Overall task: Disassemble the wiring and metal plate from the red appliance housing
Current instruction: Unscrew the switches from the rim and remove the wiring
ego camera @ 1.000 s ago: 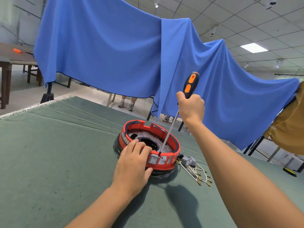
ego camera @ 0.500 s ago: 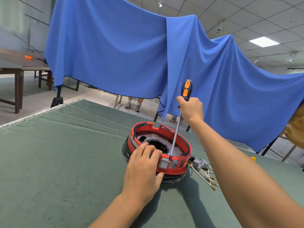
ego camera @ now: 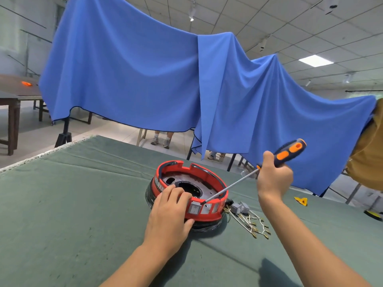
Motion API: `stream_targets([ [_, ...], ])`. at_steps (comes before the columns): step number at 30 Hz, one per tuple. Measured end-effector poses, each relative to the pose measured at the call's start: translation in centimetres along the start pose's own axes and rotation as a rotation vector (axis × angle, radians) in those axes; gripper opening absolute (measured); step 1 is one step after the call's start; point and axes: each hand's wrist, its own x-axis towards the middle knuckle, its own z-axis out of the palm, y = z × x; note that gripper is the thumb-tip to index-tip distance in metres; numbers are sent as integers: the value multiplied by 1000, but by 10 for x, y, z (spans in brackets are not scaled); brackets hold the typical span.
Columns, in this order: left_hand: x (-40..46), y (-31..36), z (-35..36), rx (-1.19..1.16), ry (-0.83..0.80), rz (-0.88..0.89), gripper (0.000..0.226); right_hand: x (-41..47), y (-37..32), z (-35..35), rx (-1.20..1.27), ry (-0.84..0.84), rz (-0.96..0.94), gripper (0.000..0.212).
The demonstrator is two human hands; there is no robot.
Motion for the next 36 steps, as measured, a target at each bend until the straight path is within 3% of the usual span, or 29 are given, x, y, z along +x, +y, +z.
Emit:
stream_targets([
  [5,-1,0,-2,6,-8,-9,51,-18,41,-25,126,194,257,30],
  [13,0,0,-1,5,-21,-23,52,-32,70,-41,195,304,400,29],
  [28,4,3,-6,-52,-24,-57,53,-56,93,-35,192,362,605,27],
  [36,6,0,-6,-110,-32,-79,55,-45,102,-18,80,278,701,28],
])
